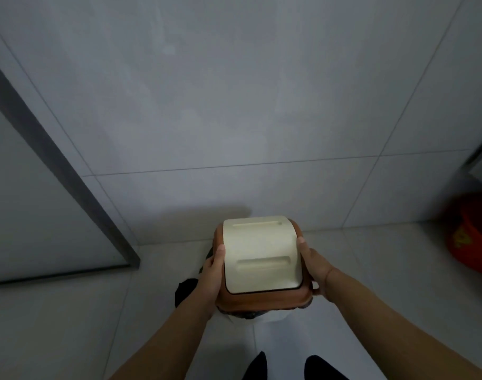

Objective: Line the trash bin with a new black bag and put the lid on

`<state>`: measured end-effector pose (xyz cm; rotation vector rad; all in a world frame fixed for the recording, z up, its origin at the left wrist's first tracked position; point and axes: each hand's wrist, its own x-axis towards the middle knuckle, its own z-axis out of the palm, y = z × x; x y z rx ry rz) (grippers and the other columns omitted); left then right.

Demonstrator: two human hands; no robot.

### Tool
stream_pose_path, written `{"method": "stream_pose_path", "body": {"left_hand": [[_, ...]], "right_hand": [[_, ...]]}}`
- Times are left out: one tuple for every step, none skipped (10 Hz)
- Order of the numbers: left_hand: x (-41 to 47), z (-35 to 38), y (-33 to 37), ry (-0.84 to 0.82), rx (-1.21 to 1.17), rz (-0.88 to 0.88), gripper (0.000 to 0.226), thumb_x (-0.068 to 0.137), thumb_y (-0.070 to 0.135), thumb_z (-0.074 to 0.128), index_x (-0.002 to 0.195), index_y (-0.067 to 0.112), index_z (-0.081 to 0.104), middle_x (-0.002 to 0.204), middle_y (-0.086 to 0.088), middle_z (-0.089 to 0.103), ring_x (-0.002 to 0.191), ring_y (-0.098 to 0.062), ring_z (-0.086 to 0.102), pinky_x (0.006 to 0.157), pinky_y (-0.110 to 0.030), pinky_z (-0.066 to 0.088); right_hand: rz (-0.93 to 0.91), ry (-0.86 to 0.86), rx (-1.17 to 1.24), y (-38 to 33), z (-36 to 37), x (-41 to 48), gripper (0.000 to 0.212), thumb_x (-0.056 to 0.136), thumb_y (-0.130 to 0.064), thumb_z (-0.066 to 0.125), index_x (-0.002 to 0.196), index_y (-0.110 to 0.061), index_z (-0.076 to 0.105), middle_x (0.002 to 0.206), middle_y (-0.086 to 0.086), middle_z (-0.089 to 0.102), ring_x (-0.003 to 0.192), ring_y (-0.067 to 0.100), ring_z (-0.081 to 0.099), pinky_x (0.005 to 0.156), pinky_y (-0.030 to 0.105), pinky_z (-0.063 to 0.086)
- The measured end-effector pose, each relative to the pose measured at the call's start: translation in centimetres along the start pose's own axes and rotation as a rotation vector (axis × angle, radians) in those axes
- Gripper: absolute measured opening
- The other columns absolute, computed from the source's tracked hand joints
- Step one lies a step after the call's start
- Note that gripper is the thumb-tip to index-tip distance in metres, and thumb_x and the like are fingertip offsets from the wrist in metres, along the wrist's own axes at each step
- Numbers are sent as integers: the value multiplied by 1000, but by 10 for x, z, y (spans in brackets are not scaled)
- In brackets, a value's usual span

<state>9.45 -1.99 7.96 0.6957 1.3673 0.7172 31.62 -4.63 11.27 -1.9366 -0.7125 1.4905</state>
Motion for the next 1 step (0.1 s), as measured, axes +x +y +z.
{"method": "stream_pose_path", "body": {"left_hand": [[-4,-2,-2,-8,1,-13,80,82,69,43,145,20,37,138,-12,54,120,-32,56,104,-49,44]], "right_hand": [[-13,5,-11,2,2,-9,74,88,-66,21,144,-18,30,147,10,39,122,29,42,97,44,36]]}}
